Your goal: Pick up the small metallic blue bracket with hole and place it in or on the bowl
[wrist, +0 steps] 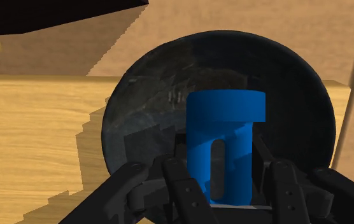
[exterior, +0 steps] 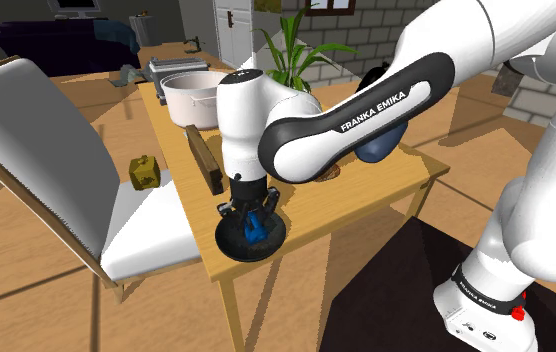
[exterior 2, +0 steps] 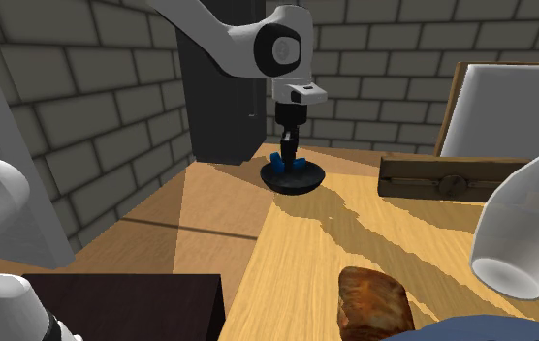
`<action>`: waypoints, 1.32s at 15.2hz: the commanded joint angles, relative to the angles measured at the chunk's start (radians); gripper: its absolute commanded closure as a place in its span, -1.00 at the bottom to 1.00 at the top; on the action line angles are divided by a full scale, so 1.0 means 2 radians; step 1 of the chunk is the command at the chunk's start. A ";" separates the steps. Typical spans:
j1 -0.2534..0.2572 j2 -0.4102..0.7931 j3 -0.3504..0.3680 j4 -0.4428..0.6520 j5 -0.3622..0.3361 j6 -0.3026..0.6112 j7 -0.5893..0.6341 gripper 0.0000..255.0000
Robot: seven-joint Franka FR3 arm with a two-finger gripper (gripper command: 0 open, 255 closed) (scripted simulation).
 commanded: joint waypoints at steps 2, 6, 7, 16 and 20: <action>0.000 0.000 0.000 0.000 0.000 0.000 0.000 1.00; 0.000 0.000 0.000 0.000 0.000 0.000 0.000 -1.00; 0.000 0.000 0.000 0.000 0.000 0.000 0.000 -1.00; -0.002 -0.025 0.001 0.038 0.015 -0.059 -0.010 -1.00; -0.002 -0.025 0.001 0.038 0.015 -0.059 -0.010 -1.00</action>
